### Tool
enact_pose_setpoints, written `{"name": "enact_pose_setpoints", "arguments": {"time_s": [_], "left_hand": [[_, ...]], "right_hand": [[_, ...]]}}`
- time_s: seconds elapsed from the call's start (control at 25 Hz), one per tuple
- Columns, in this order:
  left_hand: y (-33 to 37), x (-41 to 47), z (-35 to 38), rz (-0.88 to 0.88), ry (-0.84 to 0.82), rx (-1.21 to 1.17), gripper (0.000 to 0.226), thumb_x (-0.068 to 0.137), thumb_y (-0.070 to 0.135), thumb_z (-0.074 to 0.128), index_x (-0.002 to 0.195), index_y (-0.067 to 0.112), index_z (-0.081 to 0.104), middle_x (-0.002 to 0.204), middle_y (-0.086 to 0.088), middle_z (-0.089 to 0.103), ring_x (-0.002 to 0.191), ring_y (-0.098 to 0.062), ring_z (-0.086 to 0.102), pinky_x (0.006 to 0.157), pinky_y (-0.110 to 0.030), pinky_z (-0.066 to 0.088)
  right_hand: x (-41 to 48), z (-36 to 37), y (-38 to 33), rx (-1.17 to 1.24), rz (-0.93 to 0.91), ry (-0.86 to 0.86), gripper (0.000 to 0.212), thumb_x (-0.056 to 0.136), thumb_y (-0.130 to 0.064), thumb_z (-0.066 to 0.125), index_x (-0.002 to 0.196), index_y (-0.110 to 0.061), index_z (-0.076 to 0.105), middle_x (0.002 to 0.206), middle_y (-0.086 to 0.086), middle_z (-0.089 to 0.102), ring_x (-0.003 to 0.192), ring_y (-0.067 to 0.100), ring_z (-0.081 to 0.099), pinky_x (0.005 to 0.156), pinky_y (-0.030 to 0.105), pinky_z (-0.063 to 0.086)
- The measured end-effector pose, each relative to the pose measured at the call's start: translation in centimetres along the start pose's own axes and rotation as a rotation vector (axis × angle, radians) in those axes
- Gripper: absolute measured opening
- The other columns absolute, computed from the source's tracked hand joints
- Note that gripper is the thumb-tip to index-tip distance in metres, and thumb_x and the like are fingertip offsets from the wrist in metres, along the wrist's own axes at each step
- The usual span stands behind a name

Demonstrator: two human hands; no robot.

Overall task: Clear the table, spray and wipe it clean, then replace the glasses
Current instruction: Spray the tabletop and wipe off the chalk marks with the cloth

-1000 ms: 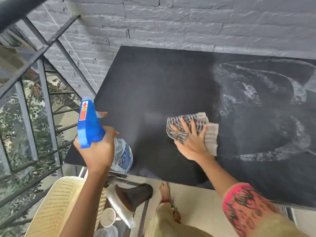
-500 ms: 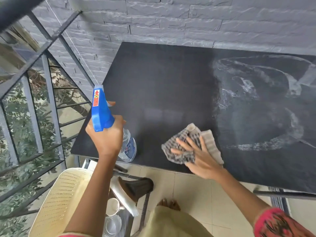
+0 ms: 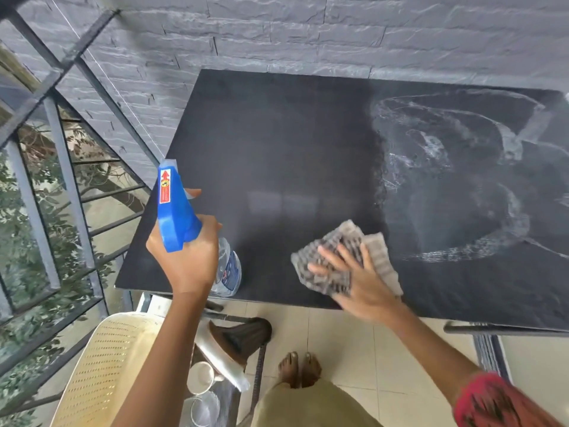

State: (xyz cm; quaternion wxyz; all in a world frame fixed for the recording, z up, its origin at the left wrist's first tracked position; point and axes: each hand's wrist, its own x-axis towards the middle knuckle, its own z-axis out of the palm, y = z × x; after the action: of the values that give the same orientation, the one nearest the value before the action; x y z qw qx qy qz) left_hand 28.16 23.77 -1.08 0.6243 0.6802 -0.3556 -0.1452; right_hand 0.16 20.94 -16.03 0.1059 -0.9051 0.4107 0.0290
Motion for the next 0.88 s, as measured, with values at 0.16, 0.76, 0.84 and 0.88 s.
{"name": "enact_pose_setpoints", "arguments": {"time_s": [0.16, 0.76, 0.84, 0.88], "left_hand": [[-0.5, -0.1, 0.0, -0.022, 0.000, -0.021, 0.033, 0.068, 0.013, 0.052, 0.086, 0.039, 0.058, 0.059, 0.006, 0.060, 0.056, -0.006, 0.062, 0.063, -0.016, 0.050], [0.1, 0.0, -0.1, 0.014, -0.036, -0.039, 0.039, 0.066, 0.017, 0.051, 0.084, 0.050, 0.056, 0.072, -0.024, 0.061, 0.063, -0.039, 0.061, 0.061, -0.011, 0.046], [0.0, 0.0, -0.1, 0.008, -0.041, -0.046, 0.037, 0.065, 0.020, 0.051, 0.083, 0.051, 0.057, 0.075, -0.029, 0.062, 0.067, -0.041, 0.061, 0.064, -0.016, 0.048], [0.0, 0.0, -0.1, 0.000, -0.043, -0.049, 0.037, 0.065, 0.021, 0.051, 0.083, 0.052, 0.057, 0.077, -0.029, 0.062, 0.068, -0.041, 0.061, 0.065, -0.017, 0.048]], "right_hand": [[11.3, -3.8, 5.2, 0.162, 0.402, -0.025, 0.054, 0.091, -0.065, 0.024, 0.138, -0.062, -0.002, 0.157, -0.018, -0.012, 0.146, 0.020, -0.014, 0.110, 0.060, -0.018], [5.0, -1.0, 0.7, 0.017, 0.404, 0.042, 0.061, 0.095, -0.051, 0.033, 0.143, -0.053, -0.005, 0.159, -0.011, -0.009, 0.146, 0.030, -0.009, 0.109, 0.065, -0.013], [7.9, -1.0, -1.7, 0.079, 0.442, 0.034, 0.062, 0.089, -0.068, 0.021, 0.143, -0.052, -0.005, 0.157, -0.012, -0.018, 0.144, 0.029, -0.016, 0.106, 0.063, -0.022], [7.9, -0.7, -3.3, 0.055, 0.385, 0.031, 0.066, 0.086, -0.072, 0.019, 0.144, -0.051, -0.005, 0.156, -0.011, -0.020, 0.144, 0.030, -0.017, 0.105, 0.062, -0.025]]}}
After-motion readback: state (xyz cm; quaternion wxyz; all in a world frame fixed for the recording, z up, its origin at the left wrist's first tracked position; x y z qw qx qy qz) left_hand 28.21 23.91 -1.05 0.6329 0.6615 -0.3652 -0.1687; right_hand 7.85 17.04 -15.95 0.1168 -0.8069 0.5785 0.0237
